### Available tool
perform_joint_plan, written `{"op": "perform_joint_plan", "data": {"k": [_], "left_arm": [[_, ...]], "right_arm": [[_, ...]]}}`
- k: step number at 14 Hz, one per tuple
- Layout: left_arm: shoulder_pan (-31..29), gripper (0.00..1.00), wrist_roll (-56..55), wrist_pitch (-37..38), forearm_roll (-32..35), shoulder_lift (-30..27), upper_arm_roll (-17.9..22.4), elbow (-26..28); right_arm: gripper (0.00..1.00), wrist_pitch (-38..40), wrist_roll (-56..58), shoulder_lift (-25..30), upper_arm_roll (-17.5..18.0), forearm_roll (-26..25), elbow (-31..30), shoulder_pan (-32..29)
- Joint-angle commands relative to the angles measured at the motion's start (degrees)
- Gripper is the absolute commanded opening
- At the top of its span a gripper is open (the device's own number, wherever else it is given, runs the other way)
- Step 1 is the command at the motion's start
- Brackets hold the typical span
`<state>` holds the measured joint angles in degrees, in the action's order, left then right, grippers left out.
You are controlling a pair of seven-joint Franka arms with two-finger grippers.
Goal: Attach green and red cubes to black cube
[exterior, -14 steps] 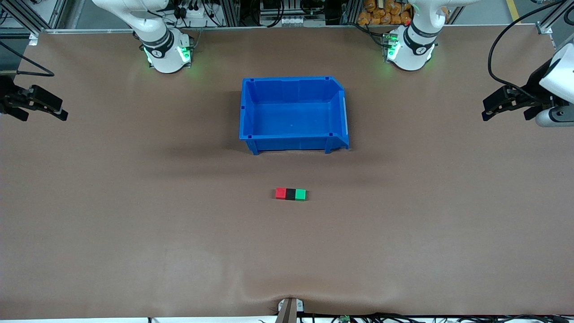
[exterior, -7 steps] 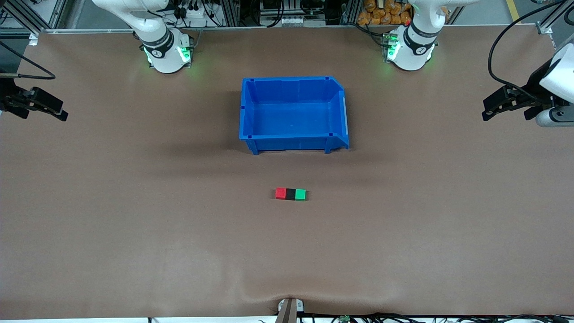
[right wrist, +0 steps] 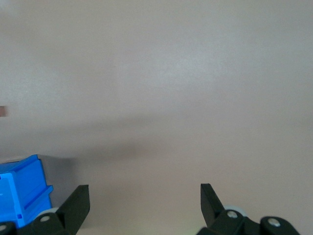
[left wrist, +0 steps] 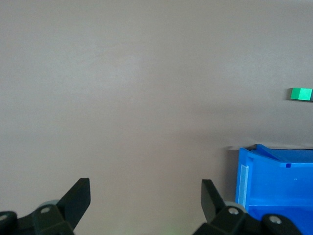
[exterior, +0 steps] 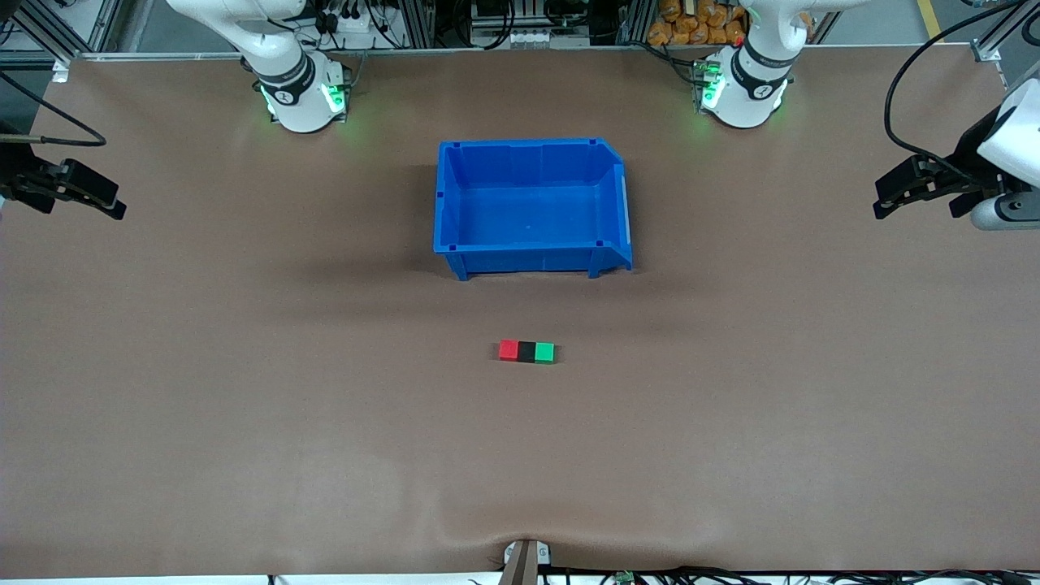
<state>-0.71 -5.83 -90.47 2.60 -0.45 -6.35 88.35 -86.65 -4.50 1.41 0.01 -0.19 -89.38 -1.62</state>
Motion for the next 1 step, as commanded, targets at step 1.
{"op": "perform_joint_plan", "data": {"k": [1], "left_arm": [[-0.3, 1.0, -0.3, 0.6, 0.7, 0.1, -0.3, -0.5]], "right_arm": [[1.0, 0.0, -1.0, 1.5, 0.2, -1.2, -1.4, 0.1]]}}
